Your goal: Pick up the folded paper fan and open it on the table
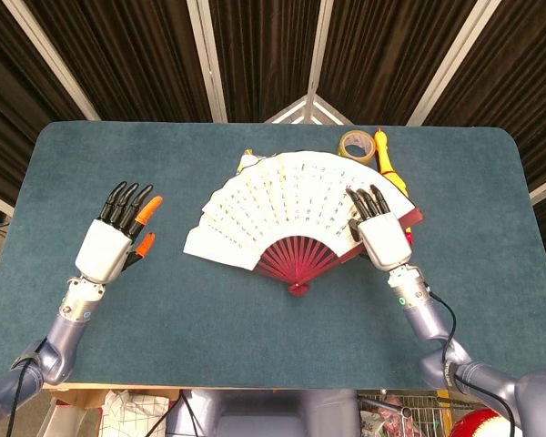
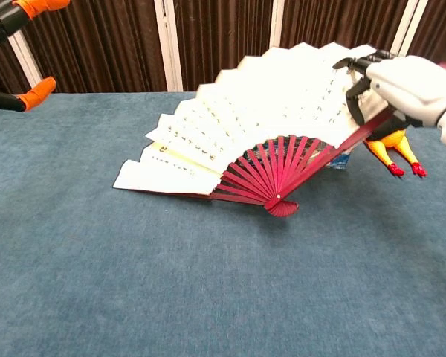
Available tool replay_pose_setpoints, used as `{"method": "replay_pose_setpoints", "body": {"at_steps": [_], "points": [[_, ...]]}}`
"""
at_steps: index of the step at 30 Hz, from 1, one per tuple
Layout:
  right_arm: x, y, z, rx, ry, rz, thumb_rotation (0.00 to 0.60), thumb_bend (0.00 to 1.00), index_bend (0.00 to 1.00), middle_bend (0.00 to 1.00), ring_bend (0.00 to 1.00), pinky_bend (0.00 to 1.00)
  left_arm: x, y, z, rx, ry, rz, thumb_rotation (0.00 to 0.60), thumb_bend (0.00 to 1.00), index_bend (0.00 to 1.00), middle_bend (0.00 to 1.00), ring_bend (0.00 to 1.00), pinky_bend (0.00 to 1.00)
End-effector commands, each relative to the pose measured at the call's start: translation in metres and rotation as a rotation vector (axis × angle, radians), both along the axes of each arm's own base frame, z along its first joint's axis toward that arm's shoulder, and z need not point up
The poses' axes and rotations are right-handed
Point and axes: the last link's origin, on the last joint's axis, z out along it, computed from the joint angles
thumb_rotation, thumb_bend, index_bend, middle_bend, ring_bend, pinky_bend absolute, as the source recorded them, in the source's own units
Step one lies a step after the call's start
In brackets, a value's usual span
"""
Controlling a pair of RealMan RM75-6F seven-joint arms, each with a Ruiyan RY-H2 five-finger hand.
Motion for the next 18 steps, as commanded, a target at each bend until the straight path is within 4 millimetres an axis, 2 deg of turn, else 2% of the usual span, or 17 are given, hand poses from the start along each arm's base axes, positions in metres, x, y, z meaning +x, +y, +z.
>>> {"method": "replay_pose_setpoints", "body": {"at_steps": [1, 7, 10, 13, 18], "points": [[-0.014, 0.004, -0.004, 0.0, 0.089, -0.016, 0.6, 0.36, 0.06, 0.08, 0.09, 0.02, -0.006, -0.01, 0.008, -0.052, -0.062, 0.038, 0.6, 0.58, 0.01, 0.0, 0.0, 0.0], [-0.026, 0.007, -0.002, -0.001, 0.113, -0.044, 0.6, 0.36, 0.06, 0.07, 0.09, 0.02, -0.01, -0.031, 0.019, -0.064, -0.129, 0.067, 0.6, 0.58, 0.03, 0.0, 0.0, 0.0], [-0.036, 0.006, 0.005, 0.014, 0.114, -0.084, 0.6, 0.36, 0.01, 0.03, 0.09, 0.02, -0.015, -0.052, 0.028, -0.043, -0.166, 0.089, 0.6, 0.58, 0.05, 0.0, 0.0, 0.0], [-0.044, 0.006, 0.014, 0.04, 0.136, -0.119, 0.6, 0.32, 0.0, 0.0, 0.09, 0.02, -0.018, -0.077, 0.036, -0.031, -0.187, 0.11, 0.6, 0.57, 0.06, 0.0, 0.0, 0.0], [-0.035, 0.012, 0.025, 0.035, 0.121, -0.097, 0.6, 0.26, 0.0, 0.0, 0.09, 0.02, -0.027, -0.105, 0.045, -0.009, -0.19, 0.145, 0.6, 0.56, 0.06, 0.0, 0.0, 0.0]]}}
